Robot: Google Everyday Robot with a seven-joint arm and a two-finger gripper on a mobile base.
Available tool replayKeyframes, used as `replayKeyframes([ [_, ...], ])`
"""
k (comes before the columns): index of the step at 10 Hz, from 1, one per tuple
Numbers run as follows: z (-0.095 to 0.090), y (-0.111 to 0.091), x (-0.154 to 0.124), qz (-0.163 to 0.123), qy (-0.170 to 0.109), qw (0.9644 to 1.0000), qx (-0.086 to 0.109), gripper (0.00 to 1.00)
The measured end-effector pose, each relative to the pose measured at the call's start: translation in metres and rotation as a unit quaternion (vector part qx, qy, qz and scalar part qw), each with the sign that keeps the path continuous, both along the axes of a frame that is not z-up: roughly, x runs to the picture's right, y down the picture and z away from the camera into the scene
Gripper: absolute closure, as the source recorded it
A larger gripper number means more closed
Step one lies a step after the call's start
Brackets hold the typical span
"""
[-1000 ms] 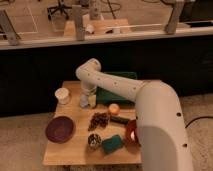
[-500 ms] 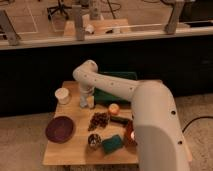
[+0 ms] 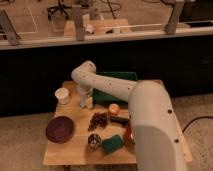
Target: Wipe table surface with towel
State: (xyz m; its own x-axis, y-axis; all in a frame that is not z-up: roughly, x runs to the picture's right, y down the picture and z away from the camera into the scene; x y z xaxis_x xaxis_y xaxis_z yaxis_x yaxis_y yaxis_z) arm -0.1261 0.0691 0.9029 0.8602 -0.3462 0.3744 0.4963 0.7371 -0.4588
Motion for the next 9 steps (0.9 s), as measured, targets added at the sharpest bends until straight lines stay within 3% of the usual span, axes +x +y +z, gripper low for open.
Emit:
replayKeyframes([
  [4, 0.009, 0.007, -0.004, 0.004, 0.01, 0.9999, -0.012, 0.2],
  [9, 0.006, 0.014, -0.009, 0.006, 0.017, 0.9997, -0.016, 0.2],
])
